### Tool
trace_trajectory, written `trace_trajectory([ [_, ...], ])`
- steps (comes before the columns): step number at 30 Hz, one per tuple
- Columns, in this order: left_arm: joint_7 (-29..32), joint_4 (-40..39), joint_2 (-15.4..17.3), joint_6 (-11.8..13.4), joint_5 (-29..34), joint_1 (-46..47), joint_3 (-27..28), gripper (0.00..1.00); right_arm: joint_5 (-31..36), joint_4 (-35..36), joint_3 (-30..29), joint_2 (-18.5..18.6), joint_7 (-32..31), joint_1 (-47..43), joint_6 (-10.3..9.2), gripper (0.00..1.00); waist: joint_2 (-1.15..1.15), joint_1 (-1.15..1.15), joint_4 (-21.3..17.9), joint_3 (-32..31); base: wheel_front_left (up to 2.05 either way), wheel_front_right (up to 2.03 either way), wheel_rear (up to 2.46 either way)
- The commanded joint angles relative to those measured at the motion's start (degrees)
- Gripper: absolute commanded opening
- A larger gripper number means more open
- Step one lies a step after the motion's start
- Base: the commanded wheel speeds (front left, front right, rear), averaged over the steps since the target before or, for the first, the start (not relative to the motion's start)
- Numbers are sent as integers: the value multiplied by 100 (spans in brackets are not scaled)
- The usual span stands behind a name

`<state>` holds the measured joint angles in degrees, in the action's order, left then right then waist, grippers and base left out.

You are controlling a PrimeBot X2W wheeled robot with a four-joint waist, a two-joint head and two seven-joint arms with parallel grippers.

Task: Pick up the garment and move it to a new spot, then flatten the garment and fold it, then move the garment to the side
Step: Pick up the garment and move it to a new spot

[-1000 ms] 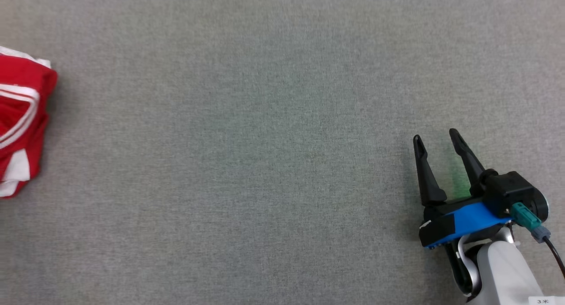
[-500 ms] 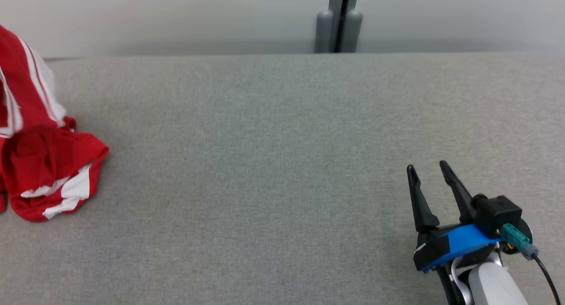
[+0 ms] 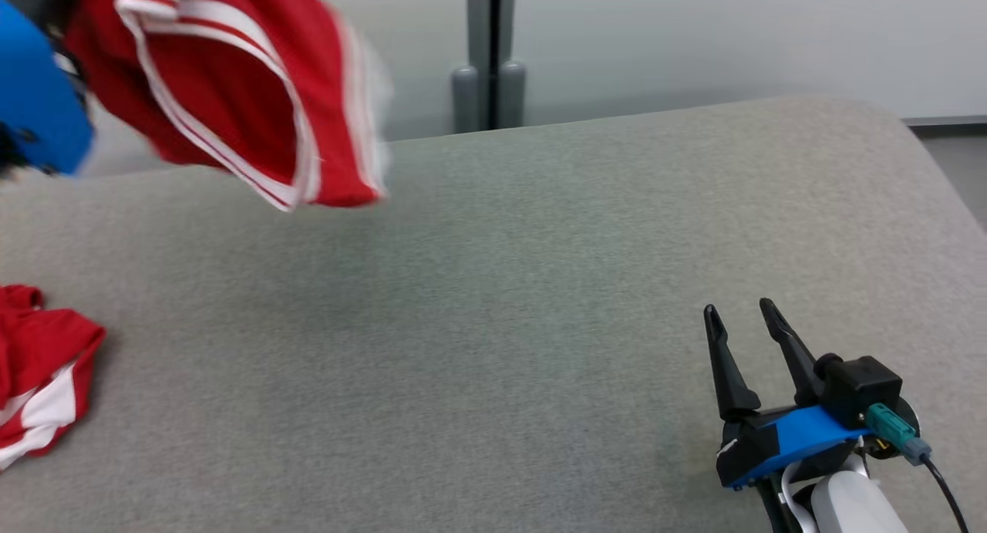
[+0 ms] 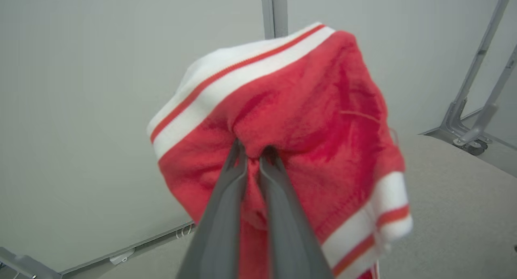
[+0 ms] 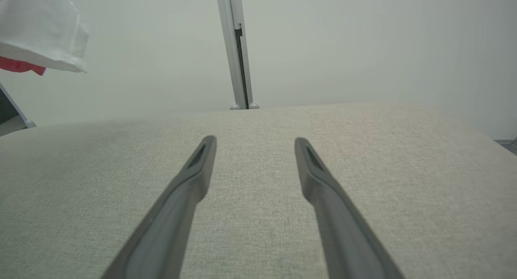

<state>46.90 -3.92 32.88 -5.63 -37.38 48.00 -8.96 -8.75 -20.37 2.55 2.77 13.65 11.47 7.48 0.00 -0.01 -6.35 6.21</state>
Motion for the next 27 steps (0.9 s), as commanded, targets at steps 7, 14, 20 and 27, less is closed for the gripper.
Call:
trace_trajectory([
  [7, -277, -299, -738, 49, 93, -826, -798, 0, -67, 35, 55, 18, -29, -8, 3, 100, 0, 1, -603, -14, 0, 0, 0],
  [14, -801, 212, -1185, 130, 301, -1568, -1293, 0, -115, 105, 118, 19, -35, 9, 3, 100, 0, 1, -905, 83, 0, 0, 0],
  [20, -1986, 1509, -1701, 56, 536, -2169, -1667, 12, -57, 101, 102, 19, -84, -49, 3, 100, 0, 1, -917, 112, 0, 0, 0],
  [27, -2870, 2622, -2212, 68, 500, -2440, -1780, 100, 73, 188, 91, 22, -193, -129, 3, 100, 0, 1, -709, -23, 0, 0, 0],
])
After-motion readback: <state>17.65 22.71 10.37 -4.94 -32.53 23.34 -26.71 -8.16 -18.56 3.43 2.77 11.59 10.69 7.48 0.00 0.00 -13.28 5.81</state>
